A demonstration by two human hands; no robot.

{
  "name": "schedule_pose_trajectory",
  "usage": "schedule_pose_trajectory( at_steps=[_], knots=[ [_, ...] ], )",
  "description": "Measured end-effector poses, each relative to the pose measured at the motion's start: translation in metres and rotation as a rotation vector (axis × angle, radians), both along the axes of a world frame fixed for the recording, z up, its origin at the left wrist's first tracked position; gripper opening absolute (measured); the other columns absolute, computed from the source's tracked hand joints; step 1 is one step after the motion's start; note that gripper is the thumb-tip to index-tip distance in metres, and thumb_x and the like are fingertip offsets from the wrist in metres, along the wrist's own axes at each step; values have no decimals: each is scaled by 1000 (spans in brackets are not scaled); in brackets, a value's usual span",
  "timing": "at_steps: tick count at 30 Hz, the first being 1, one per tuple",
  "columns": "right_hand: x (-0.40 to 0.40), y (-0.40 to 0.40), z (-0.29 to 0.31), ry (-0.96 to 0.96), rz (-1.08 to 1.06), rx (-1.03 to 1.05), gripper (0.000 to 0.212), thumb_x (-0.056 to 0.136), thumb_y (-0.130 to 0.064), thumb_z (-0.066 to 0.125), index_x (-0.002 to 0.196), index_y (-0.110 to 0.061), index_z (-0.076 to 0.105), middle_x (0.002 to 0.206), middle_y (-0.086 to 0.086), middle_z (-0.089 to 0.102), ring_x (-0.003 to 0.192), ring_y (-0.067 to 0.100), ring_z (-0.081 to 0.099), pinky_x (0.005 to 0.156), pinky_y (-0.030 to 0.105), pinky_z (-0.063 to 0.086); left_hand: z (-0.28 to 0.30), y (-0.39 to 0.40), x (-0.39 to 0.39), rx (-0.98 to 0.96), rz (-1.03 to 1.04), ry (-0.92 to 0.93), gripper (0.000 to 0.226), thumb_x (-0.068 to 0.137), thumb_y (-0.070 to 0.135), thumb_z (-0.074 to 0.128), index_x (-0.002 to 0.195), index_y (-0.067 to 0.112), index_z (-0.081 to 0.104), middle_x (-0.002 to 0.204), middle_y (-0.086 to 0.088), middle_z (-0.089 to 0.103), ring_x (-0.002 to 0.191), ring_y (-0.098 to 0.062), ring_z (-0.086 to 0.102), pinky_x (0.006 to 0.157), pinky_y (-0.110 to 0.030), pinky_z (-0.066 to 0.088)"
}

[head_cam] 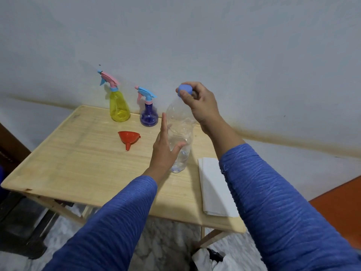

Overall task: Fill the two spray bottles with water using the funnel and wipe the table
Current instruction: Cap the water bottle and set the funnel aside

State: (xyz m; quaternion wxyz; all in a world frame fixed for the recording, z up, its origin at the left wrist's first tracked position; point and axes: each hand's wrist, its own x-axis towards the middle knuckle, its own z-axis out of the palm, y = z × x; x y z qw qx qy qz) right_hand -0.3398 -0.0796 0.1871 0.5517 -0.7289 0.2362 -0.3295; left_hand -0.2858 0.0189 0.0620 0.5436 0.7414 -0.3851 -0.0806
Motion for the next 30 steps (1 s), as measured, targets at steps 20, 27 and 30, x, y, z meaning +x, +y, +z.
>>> schedule_pose_trajectory(
  at_steps=[20, 27, 30],
  knots=[
    [-8, 31, -68, -16, -143, -287, 84, 86, -31, 65, 143, -41, 4, 152, 0, 23, 141, 10, 22, 103, 19, 25, -3, 11, 17, 62, -140, -43, 113, 77, 13, 73, 134, 51, -17, 143, 27, 17, 138, -13, 30, 108, -35, 36],
    [-9, 41, -106, 21, -198, -221, 94, 80, -27, 71, 135, -51, -1, 153, -2, 23, 138, 3, 23, 93, -7, 20, -8, 16, 27, 84, -190, -63, 111, 77, 5, 71, 137, 46, -14, 145, 25, 23, 132, -4, 35, 105, -31, 38],
    [-8, 39, -109, 28, -206, -194, 97, 79, -20, 72, 136, -47, -1, 141, -14, 29, 128, -6, 26, 90, -9, 19, -13, 16, 32, 85, -193, -89, 115, 78, 5, 70, 136, 55, -15, 151, 4, 31, 136, -6, 33, 106, -32, 38]
  ],
)
